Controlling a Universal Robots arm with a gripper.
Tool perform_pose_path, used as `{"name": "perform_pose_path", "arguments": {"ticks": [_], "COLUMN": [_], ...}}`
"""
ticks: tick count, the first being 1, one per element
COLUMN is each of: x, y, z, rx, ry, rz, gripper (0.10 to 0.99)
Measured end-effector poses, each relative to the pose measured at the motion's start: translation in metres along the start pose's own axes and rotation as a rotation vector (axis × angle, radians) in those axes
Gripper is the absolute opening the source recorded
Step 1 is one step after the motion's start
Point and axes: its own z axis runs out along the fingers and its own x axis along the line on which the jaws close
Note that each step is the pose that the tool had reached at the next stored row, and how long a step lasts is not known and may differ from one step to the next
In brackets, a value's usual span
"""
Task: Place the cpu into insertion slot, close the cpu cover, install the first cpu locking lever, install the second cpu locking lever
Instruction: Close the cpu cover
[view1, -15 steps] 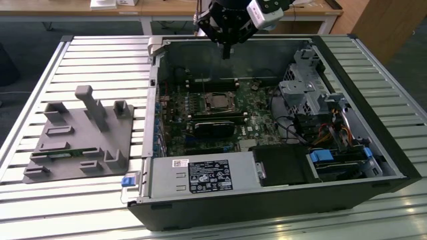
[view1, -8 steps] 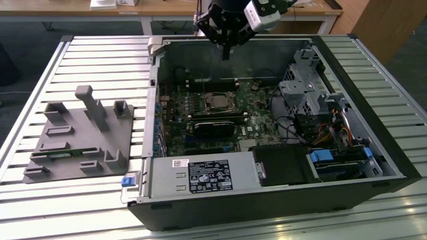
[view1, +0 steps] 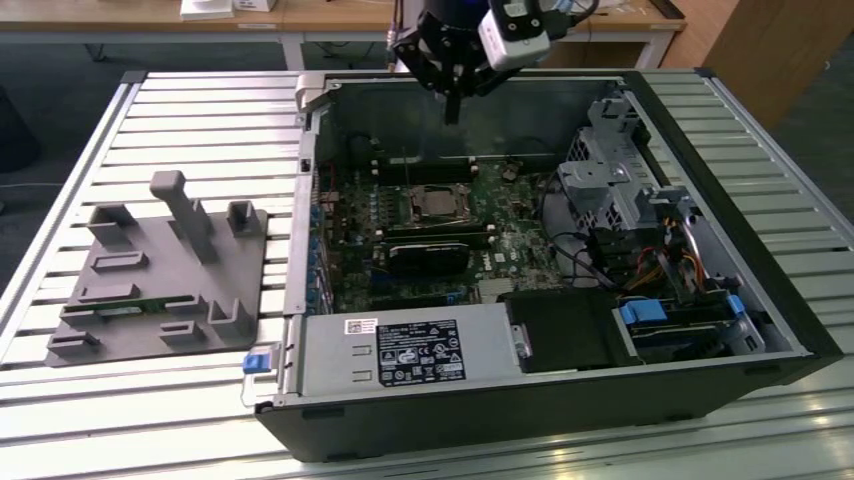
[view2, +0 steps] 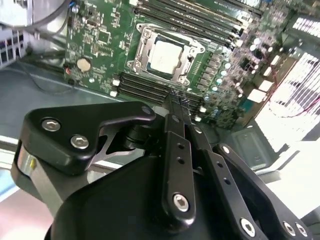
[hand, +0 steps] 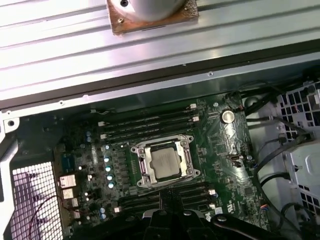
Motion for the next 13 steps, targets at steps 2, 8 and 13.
{"name": "perform_pose_path", "arguments": {"ticks": [2,8,13], "x": [0.0000,0.0001,0.0001], "y": [-0.0001,-0.0007,-0.0009], "z": [0.0016,0.0070,0.0099], "rx": [0.002,0.009,0.039], "ry": [-0.0030,-0.0132,-0.0284], "rz": [0.027,0.109,0.151], "gripper": [0.106,0.106,0.106]}}
